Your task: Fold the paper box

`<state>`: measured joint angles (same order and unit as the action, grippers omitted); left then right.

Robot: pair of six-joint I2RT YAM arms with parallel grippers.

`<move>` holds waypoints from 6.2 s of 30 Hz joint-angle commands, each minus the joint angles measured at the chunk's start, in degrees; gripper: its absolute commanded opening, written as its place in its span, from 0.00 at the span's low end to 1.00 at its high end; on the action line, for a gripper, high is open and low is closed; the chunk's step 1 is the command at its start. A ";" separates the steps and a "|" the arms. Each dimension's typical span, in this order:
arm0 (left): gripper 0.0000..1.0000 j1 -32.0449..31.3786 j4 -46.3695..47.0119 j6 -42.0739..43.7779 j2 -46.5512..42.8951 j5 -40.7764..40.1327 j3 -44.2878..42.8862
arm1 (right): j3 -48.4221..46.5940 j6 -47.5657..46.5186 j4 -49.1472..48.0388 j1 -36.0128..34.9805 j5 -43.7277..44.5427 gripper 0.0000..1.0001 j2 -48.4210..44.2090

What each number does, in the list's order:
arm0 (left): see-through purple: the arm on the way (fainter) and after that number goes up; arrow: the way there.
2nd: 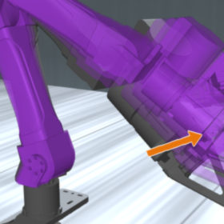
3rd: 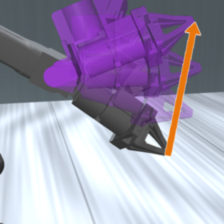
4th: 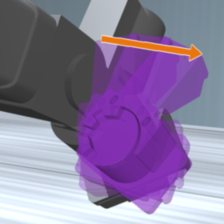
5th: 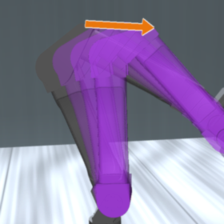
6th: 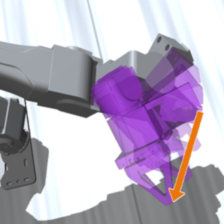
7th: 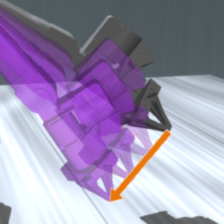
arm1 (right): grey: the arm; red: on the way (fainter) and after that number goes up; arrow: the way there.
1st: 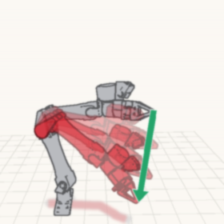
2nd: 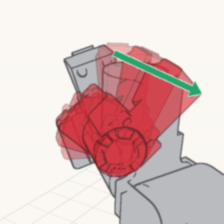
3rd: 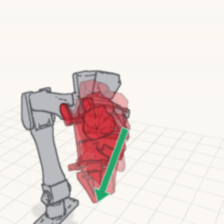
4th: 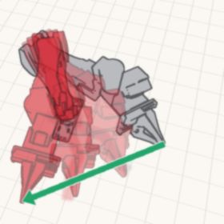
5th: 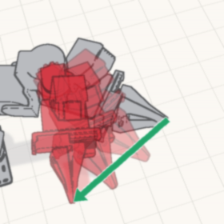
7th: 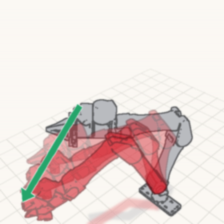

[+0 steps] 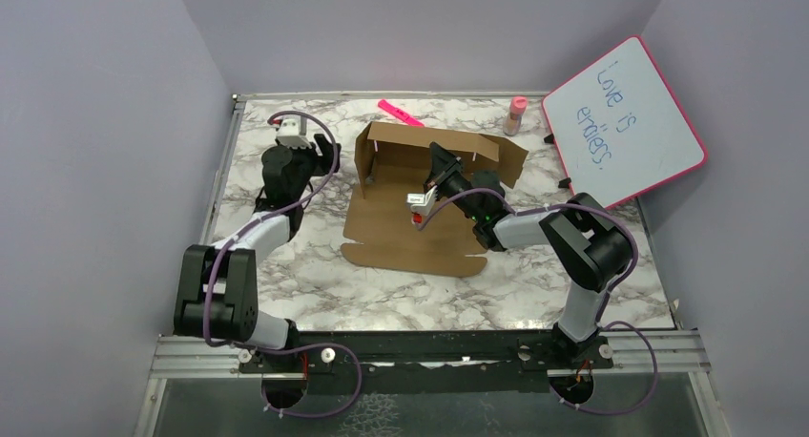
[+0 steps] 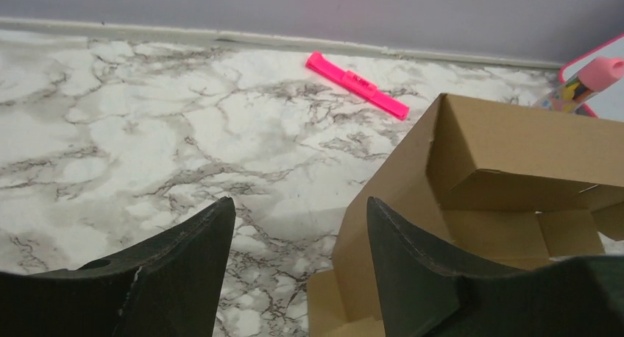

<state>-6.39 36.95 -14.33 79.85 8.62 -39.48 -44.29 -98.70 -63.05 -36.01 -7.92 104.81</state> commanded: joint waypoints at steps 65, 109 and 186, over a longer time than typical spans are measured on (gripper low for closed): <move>0.71 -1.61 33.28 -3.69 33.67 22.18 -6.90 | 1.16 -4.93 -0.79 -2.57 1.74 0.02 1.10; 0.65 -6.08 43.48 -6.58 43.02 8.62 -13.43 | -1.87 1.43 10.98 -3.08 -2.49 0.02 -2.46; 0.20 -17.18 20.25 -7.63 27.36 -43.19 -6.33 | -3.45 19.58 32.74 -10.22 -0.23 0.01 -13.30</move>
<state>-23.73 60.29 -21.41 107.68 -21.21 -43.55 -46.92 -84.01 -38.09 -44.84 -5.26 92.97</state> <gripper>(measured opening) 0.223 0.017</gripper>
